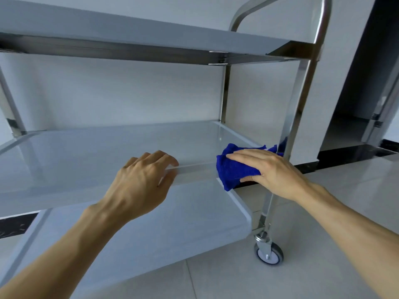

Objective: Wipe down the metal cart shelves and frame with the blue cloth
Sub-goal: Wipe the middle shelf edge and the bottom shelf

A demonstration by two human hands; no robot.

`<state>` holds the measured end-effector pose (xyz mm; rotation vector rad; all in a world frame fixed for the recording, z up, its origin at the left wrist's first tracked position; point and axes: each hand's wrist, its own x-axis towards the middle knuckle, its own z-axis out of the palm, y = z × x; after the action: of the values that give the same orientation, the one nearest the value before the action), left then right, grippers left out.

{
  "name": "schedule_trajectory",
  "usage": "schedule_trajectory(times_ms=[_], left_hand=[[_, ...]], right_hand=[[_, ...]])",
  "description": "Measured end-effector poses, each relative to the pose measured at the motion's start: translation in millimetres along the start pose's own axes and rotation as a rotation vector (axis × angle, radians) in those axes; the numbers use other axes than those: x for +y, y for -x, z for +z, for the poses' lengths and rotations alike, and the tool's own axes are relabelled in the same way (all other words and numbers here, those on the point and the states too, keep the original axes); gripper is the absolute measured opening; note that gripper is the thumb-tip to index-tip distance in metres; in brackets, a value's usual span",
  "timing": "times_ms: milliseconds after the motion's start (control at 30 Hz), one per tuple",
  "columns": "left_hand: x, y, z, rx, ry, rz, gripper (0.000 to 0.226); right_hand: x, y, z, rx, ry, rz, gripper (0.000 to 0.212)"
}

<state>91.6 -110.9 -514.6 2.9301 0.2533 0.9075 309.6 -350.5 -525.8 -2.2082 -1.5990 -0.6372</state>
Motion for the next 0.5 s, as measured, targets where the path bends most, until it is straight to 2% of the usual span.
schedule_trajectory(times_ms=[100,233,367,433,500], left_hand=[[20.3,-10.4,13.6,-0.023,0.005,0.06,0.025],[43.5,-22.6,32.3,-0.027,-0.016,0.104,0.033],[58.2,-26.3,48.3,-0.029,-0.106,0.115,0.043],[60.6,-27.5,51.3,-0.016,-0.132,0.103,0.046],[62.0,-28.3,52.5,-0.003,-0.143,0.095,0.047]], right_hand=[[9.9,17.7,-17.5,0.143,-0.292,0.231,0.057],[17.6,40.2,-50.4,0.6,-0.805,0.648,0.028],[43.2,64.0,-78.3,0.799,-1.323,1.039,0.04],[54.1,68.9,-83.4,0.904,-1.469,1.127,0.046],[57.9,64.5,-81.6,0.962,-1.512,1.146,0.052]])
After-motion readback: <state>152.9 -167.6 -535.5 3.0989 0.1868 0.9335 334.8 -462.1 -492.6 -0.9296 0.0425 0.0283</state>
